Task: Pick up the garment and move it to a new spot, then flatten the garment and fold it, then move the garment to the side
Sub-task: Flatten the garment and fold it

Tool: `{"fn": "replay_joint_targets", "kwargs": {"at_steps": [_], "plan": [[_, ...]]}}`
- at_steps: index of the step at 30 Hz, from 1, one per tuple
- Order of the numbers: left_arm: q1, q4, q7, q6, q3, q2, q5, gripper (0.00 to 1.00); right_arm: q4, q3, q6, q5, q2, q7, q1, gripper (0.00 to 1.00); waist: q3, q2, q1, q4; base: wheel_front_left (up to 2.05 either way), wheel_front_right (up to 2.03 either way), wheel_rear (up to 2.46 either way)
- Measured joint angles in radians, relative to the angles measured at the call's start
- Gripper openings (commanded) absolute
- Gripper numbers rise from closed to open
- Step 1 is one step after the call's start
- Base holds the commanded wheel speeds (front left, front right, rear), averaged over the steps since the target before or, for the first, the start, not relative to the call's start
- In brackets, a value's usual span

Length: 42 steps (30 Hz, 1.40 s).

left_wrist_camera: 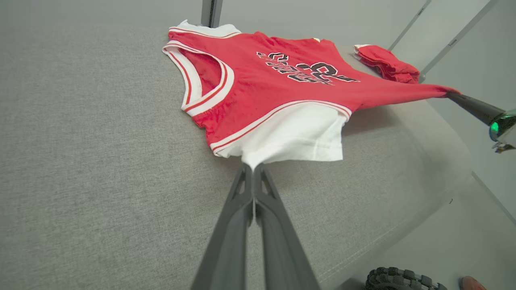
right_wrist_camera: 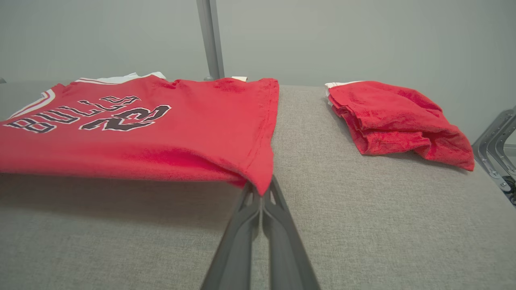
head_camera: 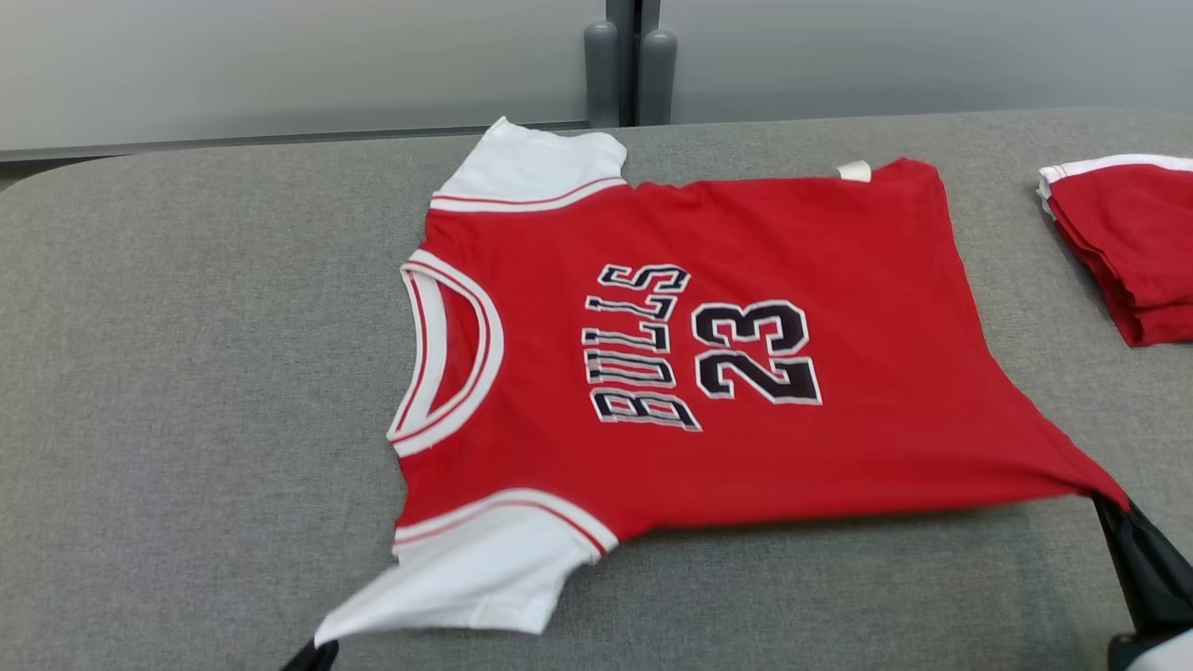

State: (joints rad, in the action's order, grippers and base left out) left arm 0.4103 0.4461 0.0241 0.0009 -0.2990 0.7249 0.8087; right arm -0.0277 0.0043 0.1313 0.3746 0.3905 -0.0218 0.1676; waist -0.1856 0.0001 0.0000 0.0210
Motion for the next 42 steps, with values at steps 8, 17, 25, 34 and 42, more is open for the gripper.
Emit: {"fn": "replay_joint_targets", "kwargs": {"at_steps": [8, 17, 25, 34, 42], "plan": [[0.042, 0.176, -0.087, 0.044, 0.055, 0.053, 0.096, 0.0, -0.158, -0.132, 0.0, -0.01, -0.059, -0.16, 0.102, 0.0, -0.01, 0.0, 0.0, 0.001, 0.0, 0.0, 0.0], [-0.318, 0.0, -0.13, -0.03, -0.04, -0.036, 0.051, 0.0, -0.025, -0.107, 0.0, 0.025, -0.107, -0.253, -0.09, 0.0, -0.045, 0.0, 0.0, -0.002, 0.0, 0.0, 0.0], [-0.607, -0.214, -0.114, -0.086, -0.12, -0.134, -0.045, 0.0, 0.135, -0.076, 0.001, 0.011, -0.079, -0.21, -0.277, 0.0, -0.087, 0.0, 0.0, 0.0, 0.0, 0.0, 0.0], [-0.805, -0.401, -0.028, -0.124, -0.17, -0.172, -0.071, 0.0, 0.262, -0.012, 0.0, -0.005, -0.056, -0.131, -0.434, 0.0, -0.154, 0.0, 0.0, 0.0, 0.0, 0.0, 0.0], [-0.845, -0.529, 0.101, -0.127, -0.19, -0.2, -0.087, 1.0, 0.312, 0.011, 0.0, -0.06, -0.069, 0.118, -0.482, 1.0, -0.174, 0.0, 0.0, -0.005, 0.0, 0.0, 0.0]]}}
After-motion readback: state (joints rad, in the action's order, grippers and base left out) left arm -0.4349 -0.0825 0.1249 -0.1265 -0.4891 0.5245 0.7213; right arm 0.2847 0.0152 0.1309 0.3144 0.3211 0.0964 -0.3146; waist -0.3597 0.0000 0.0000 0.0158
